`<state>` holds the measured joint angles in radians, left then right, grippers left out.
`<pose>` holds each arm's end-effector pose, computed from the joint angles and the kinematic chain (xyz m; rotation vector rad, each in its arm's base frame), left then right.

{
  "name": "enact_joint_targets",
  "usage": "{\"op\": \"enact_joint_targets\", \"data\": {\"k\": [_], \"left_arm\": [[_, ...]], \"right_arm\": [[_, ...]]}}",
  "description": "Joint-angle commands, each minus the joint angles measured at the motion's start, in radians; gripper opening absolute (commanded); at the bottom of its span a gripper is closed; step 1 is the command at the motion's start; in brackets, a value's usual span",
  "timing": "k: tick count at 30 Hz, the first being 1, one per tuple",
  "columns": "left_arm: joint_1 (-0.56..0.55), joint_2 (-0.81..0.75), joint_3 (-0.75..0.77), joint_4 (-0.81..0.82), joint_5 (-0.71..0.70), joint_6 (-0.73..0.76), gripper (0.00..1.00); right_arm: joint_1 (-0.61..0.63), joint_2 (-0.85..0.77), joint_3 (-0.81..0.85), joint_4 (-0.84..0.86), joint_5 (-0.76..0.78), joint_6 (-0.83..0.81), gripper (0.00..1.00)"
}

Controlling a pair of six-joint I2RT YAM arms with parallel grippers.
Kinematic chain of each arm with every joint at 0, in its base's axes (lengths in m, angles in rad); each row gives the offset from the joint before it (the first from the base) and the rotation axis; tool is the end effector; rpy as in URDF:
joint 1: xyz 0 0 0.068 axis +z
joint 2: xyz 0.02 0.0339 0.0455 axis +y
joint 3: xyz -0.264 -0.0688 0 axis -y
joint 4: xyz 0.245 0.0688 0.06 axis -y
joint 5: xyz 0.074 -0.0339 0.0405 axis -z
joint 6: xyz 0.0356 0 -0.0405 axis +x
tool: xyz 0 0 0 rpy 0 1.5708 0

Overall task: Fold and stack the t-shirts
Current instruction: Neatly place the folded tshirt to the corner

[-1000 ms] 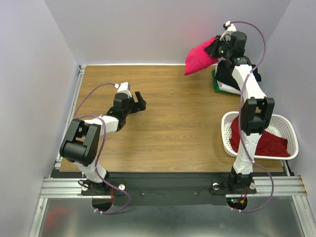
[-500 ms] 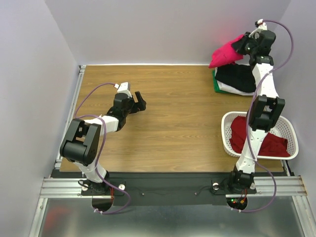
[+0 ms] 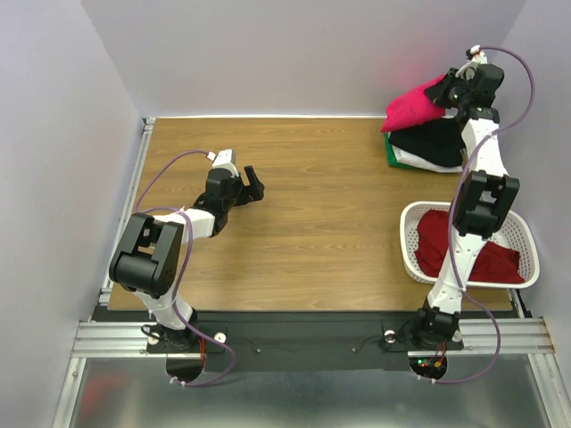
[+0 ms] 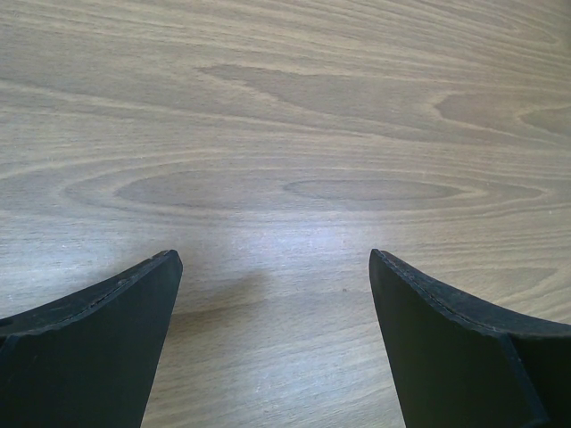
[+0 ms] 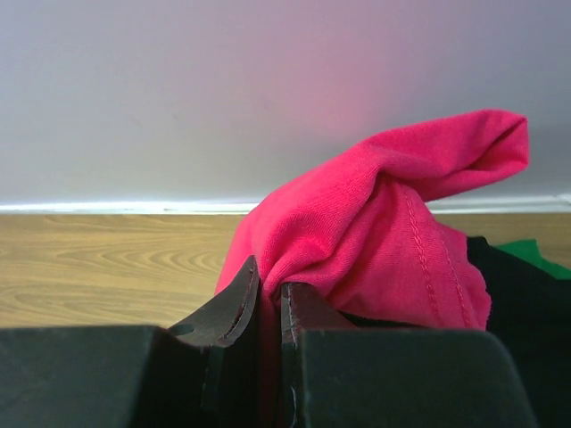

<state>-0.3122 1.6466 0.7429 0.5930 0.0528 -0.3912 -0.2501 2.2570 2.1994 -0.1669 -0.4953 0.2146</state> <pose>0.3259 -0.1071 0.1879 -0.0388 1.9154 -0.5287 0.5254 -0.1168 0.3401 0.0597 1.7859 0.4180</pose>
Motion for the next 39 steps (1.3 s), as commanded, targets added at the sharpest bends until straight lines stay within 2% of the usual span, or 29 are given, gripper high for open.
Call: {"op": "enact_joint_targets", "data": {"k": [1, 4, 7, 11, 13, 14, 15, 16, 17, 19, 20, 26, 30, 34, 38, 39], "left_arm": [[0.002, -0.027, -0.004, 0.027, 0.015, 0.002, 0.98], [0.002, -0.034, -0.008, 0.027, 0.021, 0.0, 0.98], [0.002, -0.039, -0.011, 0.027, 0.021, 0.0, 0.98], [0.001, -0.041, -0.011, 0.027, 0.022, 0.002, 0.98], [0.002, -0.044, -0.011, 0.022, 0.024, 0.002, 0.98], [0.001, -0.045, -0.011, 0.022, 0.027, 0.0, 0.98], [0.001, -0.05, -0.01, 0.021, 0.027, 0.0, 0.98], [0.001, -0.051, -0.014, 0.021, 0.027, 0.0, 0.98], [0.001, -0.054, -0.016, 0.019, 0.027, 0.0, 0.98], [0.001, -0.071, -0.022, 0.019, 0.024, 0.003, 0.98], [0.001, -0.077, -0.023, 0.019, 0.022, 0.005, 0.98], [0.001, -0.129, -0.034, 0.018, 0.004, 0.015, 0.98], [0.001, -0.166, -0.036, 0.018, 0.008, 0.017, 0.99], [0.001, -0.218, -0.05, 0.018, 0.006, 0.021, 0.98], [0.001, -0.267, -0.063, 0.01, -0.008, 0.026, 0.98], [0.001, -0.278, -0.066, 0.01, -0.008, 0.025, 0.98]], "right_arm": [[-0.035, 0.018, -0.004, 0.061, 0.026, -0.029, 0.0], [-0.063, 0.032, -0.012, 0.06, 0.044, -0.026, 0.0], [-0.078, 0.021, -0.046, 0.058, 0.144, -0.044, 0.01], [-0.089, -0.007, -0.086, 0.052, 0.27, -0.06, 0.06], [-0.094, -0.013, -0.099, 0.049, 0.33, -0.06, 0.14], [-0.095, -0.014, -0.101, 0.043, 0.354, -0.061, 0.29], [-0.097, -0.016, -0.101, 0.04, 0.365, -0.061, 0.4], [-0.097, -0.022, -0.105, 0.04, 0.366, -0.064, 0.7], [-0.097, -0.028, -0.107, 0.035, 0.363, -0.064, 0.8], [-0.095, -0.042, -0.116, 0.032, 0.356, -0.06, 0.89], [-0.095, -0.056, -0.13, 0.032, 0.354, -0.058, 1.0], [-0.086, -0.215, -0.254, 0.037, 0.38, -0.087, 1.0], [-0.042, -0.374, -0.398, 0.062, 0.467, -0.084, 1.0], [0.034, -0.497, -0.56, 0.113, 0.609, -0.052, 1.0], [0.165, -0.674, -0.769, 0.191, 0.67, -0.026, 1.0], [0.231, -0.698, -0.808, 0.214, 0.681, -0.026, 1.0]]}}
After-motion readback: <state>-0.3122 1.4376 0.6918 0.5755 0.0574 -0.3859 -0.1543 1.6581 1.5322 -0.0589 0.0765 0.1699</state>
